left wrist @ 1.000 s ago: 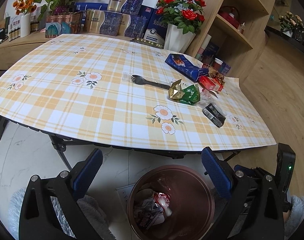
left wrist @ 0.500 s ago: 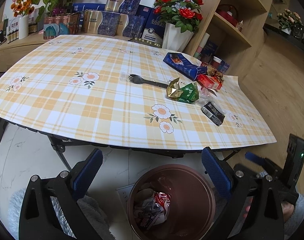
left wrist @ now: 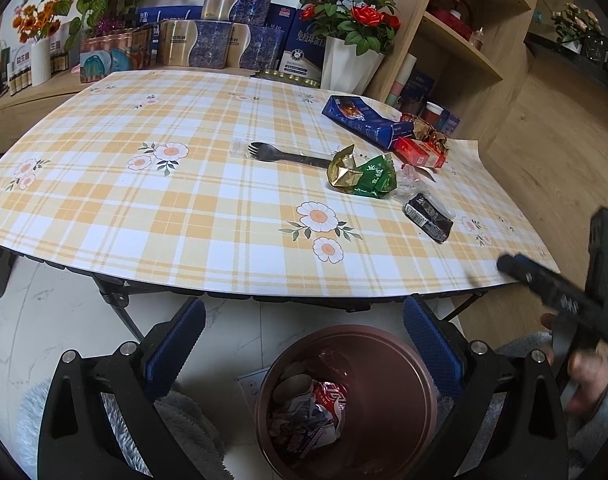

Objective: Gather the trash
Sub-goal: 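Grasp the clear round plastic lid with the right gripper, then grasp the green snack wrapper with the left gripper while the right gripper holds the lid, then drop the green wrapper into the bin with the left gripper while the right gripper holds the lid, then lower the clear lid into the bin and open the right gripper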

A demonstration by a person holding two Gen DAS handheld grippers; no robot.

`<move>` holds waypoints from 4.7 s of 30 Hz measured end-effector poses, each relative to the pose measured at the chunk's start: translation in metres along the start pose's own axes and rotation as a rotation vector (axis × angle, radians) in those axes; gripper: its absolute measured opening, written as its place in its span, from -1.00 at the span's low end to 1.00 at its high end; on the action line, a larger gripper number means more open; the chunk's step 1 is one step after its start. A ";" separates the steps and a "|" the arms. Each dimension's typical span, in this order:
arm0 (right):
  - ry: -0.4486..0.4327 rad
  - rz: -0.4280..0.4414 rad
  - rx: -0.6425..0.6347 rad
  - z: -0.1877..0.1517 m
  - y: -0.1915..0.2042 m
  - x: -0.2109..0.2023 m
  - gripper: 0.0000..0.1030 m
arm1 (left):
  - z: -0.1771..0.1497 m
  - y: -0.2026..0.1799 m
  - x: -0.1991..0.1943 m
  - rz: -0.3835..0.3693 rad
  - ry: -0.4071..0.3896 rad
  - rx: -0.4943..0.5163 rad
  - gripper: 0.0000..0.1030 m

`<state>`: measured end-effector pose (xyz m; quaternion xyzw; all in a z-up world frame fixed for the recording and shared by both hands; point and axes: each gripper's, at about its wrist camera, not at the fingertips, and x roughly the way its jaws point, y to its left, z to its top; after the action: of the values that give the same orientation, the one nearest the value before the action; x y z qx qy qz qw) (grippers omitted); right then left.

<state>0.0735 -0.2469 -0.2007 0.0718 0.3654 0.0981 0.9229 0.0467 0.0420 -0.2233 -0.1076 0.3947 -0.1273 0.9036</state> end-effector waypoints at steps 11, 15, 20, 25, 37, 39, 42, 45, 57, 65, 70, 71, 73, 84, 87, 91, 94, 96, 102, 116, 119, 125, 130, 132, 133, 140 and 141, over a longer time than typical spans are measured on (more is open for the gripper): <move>0.079 0.051 -0.005 0.051 -0.013 0.079 0.89 | 0.010 0.004 0.017 -0.035 0.016 -0.071 0.88; 0.087 0.058 -0.015 0.058 -0.009 0.096 0.87 | 0.011 0.004 0.024 -0.038 0.034 -0.079 0.88; 0.076 0.026 -0.040 0.064 -0.005 0.109 0.40 | 0.011 0.007 0.028 -0.032 0.050 -0.087 0.88; 0.041 0.052 -0.039 0.059 -0.008 0.101 0.30 | 0.010 0.011 0.029 -0.027 0.053 -0.101 0.88; -0.151 0.042 0.058 0.034 -0.030 0.026 0.30 | 0.037 0.016 0.041 -0.116 0.105 -0.165 0.77; -0.144 0.045 0.074 0.035 -0.035 0.030 0.30 | 0.052 0.017 0.048 -0.143 0.100 -0.194 0.63; -0.112 0.080 0.143 0.033 -0.046 0.041 0.30 | 0.077 0.012 0.061 -0.190 0.083 -0.205 0.31; -0.117 0.079 0.144 0.032 -0.048 0.041 0.30 | 0.099 0.006 0.078 -0.214 0.081 -0.218 0.20; -0.129 0.114 0.130 0.031 -0.046 0.038 0.30 | 0.122 -0.014 0.149 -0.151 0.183 -0.105 0.08; -0.124 0.148 0.154 0.031 -0.051 0.041 0.30 | 0.130 -0.022 0.151 -0.139 0.201 -0.064 -0.81; -0.131 0.143 0.137 0.032 -0.049 0.039 0.30 | 0.133 -0.036 0.126 -0.126 0.195 0.024 -0.83; -0.135 0.144 0.134 0.032 -0.049 0.039 0.30 | 0.134 -0.039 0.119 -0.127 0.187 0.042 -0.83; -0.139 0.135 0.124 0.032 -0.049 0.037 0.30 | 0.134 -0.046 0.099 -0.144 0.163 0.076 -0.83; -0.217 0.092 0.026 0.030 -0.023 -0.021 0.31 | 0.080 -0.051 0.027 -0.190 0.143 0.099 -0.83; -0.217 0.113 -0.008 0.019 -0.012 -0.045 0.31 | 0.056 -0.059 0.016 -0.196 0.159 0.173 -0.83; -0.185 0.108 -0.049 -0.002 0.002 -0.058 0.31 | 0.023 -0.066 0.014 -0.207 0.206 0.240 -0.82; -0.168 0.102 -0.070 -0.013 0.010 -0.061 0.31 | 0.004 -0.070 0.018 -0.205 0.217 0.283 -0.82; -0.165 0.091 -0.091 -0.016 0.013 -0.061 0.31 | -0.005 -0.071 0.022 -0.205 0.214 0.309 -0.82; -0.116 0.059 -0.093 -0.021 0.007 -0.044 0.31 | -0.025 -0.066 0.032 -0.184 0.210 0.314 -0.81; -0.061 0.081 -0.135 -0.026 0.019 -0.027 0.31 | -0.031 -0.063 0.054 -0.124 0.267 0.299 -0.69; -0.050 0.082 -0.173 -0.029 0.027 -0.025 0.31 | -0.028 -0.061 0.049 -0.118 0.236 0.278 0.04; -0.034 0.089 -0.209 -0.033 0.035 -0.023 0.31 | -0.014 -0.047 0.024 -0.096 0.100 0.205 0.64; -0.022 0.108 -0.201 -0.035 0.042 -0.025 0.31 | 0.000 -0.049 -0.004 0.013 -0.002 0.234 0.86; -0.015 0.128 -0.204 -0.037 0.051 -0.026 0.31 | 0.007 -0.047 -0.022 0.035 -0.058 0.225 0.88; -0.010 0.136 -0.203 -0.039 0.056 -0.026 0.31 | 0.010 -0.044 -0.029 0.043 -0.078 0.220 0.88; 0.060 0.171 -0.165 -0.055 0.088 -0.006 0.31 | 0.021 -0.020 -0.065 0.129 -0.193 0.194 0.88; 0.070 0.169 -0.174 -0.057 0.090 -0.003 0.31 | 0.020 -0.016 -0.066 0.138 -0.194 0.193 0.88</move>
<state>0.0208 -0.1568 -0.2218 0.0184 0.3801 0.2091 0.9008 0.0159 0.0493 -0.1604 -0.0048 0.2981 -0.0913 0.9501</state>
